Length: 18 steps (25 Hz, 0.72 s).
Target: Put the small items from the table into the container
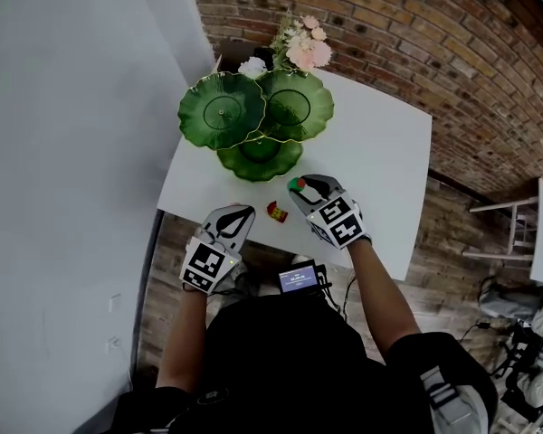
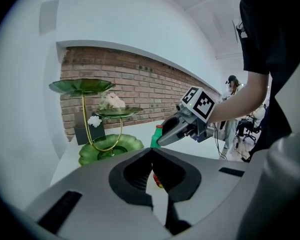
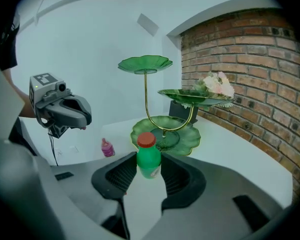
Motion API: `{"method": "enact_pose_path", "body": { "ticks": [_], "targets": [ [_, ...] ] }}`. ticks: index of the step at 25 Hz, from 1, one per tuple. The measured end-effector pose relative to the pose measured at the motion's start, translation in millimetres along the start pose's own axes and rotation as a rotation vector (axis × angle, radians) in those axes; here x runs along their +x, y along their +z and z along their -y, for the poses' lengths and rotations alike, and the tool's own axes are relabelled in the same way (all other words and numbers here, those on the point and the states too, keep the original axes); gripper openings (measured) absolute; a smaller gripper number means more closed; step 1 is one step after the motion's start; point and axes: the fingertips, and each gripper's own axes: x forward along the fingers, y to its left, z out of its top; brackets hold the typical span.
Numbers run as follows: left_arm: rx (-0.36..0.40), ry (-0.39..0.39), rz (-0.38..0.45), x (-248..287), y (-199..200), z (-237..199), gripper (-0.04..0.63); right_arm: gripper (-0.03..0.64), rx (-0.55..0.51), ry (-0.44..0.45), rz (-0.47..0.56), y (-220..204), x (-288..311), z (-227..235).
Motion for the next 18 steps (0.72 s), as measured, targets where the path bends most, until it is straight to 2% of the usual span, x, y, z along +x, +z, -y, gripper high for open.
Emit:
{"method": "enact_pose_path", "body": {
  "ticks": [12, 18],
  "targets": [
    [-0.03, 0.021, -0.031, 6.5, -6.7, -22.2, 0.011, 0.163, 0.026, -0.013, 0.038, 23.2, 45.0, 31.7],
    [-0.043, 0.033, -0.05, 4.3, -12.2, -25.5, 0.011, 0.163, 0.038, -0.031, 0.041, 21.1, 63.2, 40.6]
  ]
}}
